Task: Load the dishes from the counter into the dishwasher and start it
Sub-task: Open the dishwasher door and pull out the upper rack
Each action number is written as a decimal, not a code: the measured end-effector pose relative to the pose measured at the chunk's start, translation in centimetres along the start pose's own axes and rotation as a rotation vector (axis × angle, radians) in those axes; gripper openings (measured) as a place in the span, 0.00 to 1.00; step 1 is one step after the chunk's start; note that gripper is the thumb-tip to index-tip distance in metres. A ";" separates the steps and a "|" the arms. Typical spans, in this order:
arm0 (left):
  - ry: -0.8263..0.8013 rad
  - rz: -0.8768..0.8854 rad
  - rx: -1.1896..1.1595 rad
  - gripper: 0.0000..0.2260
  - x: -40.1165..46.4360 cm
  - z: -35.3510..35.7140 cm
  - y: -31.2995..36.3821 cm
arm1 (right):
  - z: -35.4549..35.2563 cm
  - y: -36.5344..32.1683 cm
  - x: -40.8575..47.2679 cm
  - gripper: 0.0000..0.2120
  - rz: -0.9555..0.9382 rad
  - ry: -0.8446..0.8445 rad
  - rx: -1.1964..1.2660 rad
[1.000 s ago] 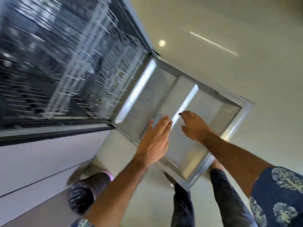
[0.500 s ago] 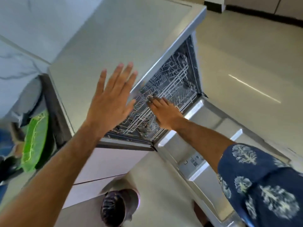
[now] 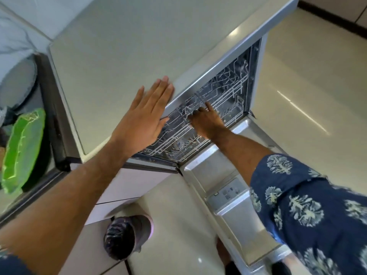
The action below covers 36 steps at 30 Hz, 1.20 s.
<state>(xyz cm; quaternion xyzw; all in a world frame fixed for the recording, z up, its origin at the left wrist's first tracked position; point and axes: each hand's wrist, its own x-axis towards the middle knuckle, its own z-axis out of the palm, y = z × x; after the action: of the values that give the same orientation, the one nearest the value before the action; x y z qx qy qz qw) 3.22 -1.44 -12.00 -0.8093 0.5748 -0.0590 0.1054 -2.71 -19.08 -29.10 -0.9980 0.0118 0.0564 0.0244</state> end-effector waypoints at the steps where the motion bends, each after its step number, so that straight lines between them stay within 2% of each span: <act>1: 0.004 0.022 0.022 0.35 -0.1 0.0 -0.1 | 0.1 0.0 -0.5 0.18 -0.003 0.000 0.003; 4: 0.014 0.067 0.054 0.35 -0.3 -0.4 0.2 | 0.2 0.5 -4.1 0.16 -0.056 -0.035 0.019; 13: -0.082 0.090 0.013 0.45 -0.6 -1.7 1.0 | 0.5 1.1 -17.5 0.13 -0.143 -0.303 0.032; 21: -0.085 0.083 0.015 0.41 -0.7 -2.2 1.1 | -0.6 1.1 -22.4 0.12 -0.070 -0.516 0.215; 23: -0.075 0.053 -0.005 0.41 -1.0 -2.4 1.5 | -0.9 1.2 -23.5 0.12 -0.076 -0.554 0.238; 29: -0.096 -0.061 -0.061 0.53 -1.6 -2.8 3.3 | -0.7 1.6 -26.9 0.15 -0.049 -0.713 0.348; 36: -0.069 -0.224 -0.168 0.49 -3.8 -2.3 7.7 | -0.3 2.4 -29.9 0.17 -0.119 -0.915 0.390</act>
<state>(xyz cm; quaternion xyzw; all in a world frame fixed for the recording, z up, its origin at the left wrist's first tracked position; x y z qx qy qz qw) -5.65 -0.55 -11.53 -0.8759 0.4799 0.0057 0.0499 -32.43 -20.86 -25.54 -0.8468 -0.0470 0.4837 0.2162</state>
